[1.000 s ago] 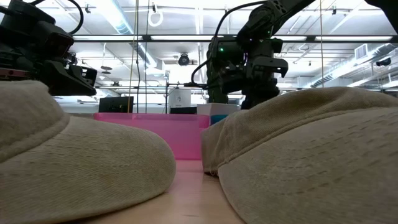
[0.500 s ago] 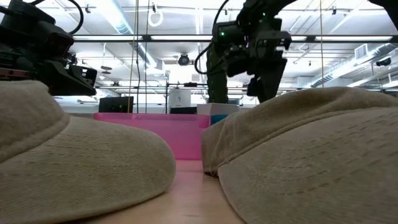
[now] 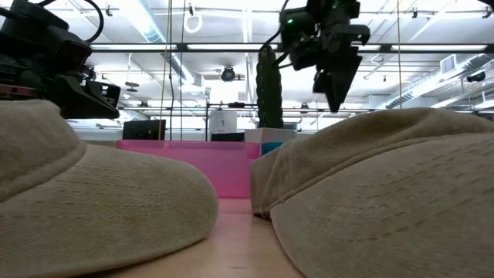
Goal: Pick & Place hat
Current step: Put the blue cap into the blue bin
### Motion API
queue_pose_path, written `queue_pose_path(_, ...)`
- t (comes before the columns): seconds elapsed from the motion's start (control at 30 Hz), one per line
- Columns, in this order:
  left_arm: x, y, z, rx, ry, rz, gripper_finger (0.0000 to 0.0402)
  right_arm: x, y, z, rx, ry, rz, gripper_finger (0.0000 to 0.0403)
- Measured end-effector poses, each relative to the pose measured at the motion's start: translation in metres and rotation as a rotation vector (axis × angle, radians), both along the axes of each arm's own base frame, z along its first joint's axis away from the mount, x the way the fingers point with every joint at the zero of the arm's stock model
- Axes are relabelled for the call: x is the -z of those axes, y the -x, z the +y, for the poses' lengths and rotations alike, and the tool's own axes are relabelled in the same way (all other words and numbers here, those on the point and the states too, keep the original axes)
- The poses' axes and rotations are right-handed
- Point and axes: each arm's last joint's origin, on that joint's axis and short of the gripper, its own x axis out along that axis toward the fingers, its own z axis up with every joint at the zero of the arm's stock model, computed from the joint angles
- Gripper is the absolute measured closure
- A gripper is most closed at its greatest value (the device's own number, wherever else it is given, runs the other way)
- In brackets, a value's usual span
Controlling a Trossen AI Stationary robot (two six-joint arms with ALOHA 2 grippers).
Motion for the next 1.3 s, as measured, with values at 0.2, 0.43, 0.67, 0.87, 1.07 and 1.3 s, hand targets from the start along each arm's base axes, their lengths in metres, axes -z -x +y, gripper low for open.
queue_pose_path(0.2,0.000,0.000,0.000,0.000,0.000,0.000,0.0374,-0.035,0.037,-0.029,0.098,0.133,-0.078,0.0238)
queue_pose_path(0.43,0.000,0.000,0.000,0.000,0.000,0.000,0.0374,-0.043,0.059,-0.060,0.179,0.253,-0.056,0.0218)
queue_pose_path(0.67,0.000,0.000,0.000,0.000,0.000,0.000,0.0374,-0.032,0.083,-0.098,0.325,0.258,-0.022,0.0154)
queue_pose_path(0.87,0.000,0.000,0.000,0.000,0.000,0.000,0.0374,0.015,0.104,-0.123,0.354,0.252,0.019,0.0127)
queue_pose_path(1.07,0.000,0.000,0.000,-0.001,0.000,0.000,0.0374,0.052,0.121,-0.134,0.370,0.276,0.049,0.0133)
queue_pose_path(1.3,0.000,0.000,0.000,0.000,0.000,0.000,0.0374,0.095,0.137,-0.140,0.402,0.334,0.051,0.0140)
